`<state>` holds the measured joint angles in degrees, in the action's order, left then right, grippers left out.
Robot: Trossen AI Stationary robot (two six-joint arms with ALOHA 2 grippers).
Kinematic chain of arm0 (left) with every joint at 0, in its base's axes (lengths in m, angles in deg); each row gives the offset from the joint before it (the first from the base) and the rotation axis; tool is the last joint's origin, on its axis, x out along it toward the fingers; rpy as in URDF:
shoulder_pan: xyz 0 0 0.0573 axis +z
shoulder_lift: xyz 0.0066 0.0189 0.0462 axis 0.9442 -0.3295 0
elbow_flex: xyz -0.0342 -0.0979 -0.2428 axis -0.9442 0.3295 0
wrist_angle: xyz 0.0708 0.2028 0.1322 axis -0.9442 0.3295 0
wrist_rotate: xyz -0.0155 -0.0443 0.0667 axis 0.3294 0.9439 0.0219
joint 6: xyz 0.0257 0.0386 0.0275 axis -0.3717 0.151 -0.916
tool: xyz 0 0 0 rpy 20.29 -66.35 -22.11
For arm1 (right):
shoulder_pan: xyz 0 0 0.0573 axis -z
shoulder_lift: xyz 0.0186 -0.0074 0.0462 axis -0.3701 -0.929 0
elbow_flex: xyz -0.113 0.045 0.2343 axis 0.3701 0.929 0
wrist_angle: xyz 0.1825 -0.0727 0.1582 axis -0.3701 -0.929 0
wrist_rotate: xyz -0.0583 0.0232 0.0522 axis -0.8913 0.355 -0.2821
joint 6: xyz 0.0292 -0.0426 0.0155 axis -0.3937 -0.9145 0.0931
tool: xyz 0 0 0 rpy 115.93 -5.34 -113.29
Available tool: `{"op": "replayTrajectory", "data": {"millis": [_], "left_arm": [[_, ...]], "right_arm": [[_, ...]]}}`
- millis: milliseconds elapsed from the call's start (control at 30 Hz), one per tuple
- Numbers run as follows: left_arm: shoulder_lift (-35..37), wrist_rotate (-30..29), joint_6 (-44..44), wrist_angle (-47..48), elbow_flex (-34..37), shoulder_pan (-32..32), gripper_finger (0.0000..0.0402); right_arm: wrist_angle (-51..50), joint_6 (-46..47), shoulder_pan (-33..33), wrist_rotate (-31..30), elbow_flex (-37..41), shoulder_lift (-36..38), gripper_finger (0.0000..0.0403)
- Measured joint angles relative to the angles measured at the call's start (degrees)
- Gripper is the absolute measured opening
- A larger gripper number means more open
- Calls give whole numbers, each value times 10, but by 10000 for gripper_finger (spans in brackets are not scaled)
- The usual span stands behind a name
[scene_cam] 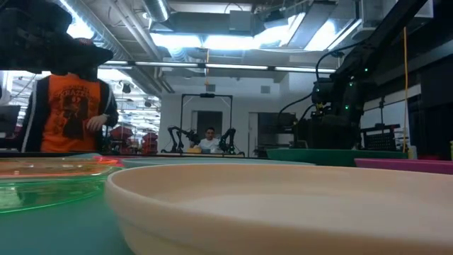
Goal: Stack plastic plates
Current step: Stack the green plate on top of the white plate
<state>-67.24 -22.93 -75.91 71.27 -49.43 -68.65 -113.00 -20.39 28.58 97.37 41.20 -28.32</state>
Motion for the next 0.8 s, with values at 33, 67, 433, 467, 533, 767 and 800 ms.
{"op": "replayTrajectory", "data": {"millis": [33, 67, 433, 467, 533, 767, 800], "left_arm": [[0, 0, 0, 0, 0, 0, 4], [0, 0, 0, 0, 0, 0, 4], [0, 0, 0, 0, 0, 0, 4], [0, 0, 0, 0, 0, 0, 4], [0, 0, 0, 0, 0, 0, 4], [0, 0, 0, 0, 0, 0, 4], [0, 0, 0, 0, 0, 0, 4]], "right_arm": [[-4, 0, 0, 2, -3, 0, 30], [-10, 1, 0, 2, -8, -1, 26], [-96, 1, 0, -1, -121, -1, 1], [-103, 1, 0, 0, -135, -1, 0], [-119, 1, 0, 1, -159, -1, 0], [-167, 0, 0, 2, -246, -1, 1], [-173, 0, 0, 2, -258, -1, 1]]}}
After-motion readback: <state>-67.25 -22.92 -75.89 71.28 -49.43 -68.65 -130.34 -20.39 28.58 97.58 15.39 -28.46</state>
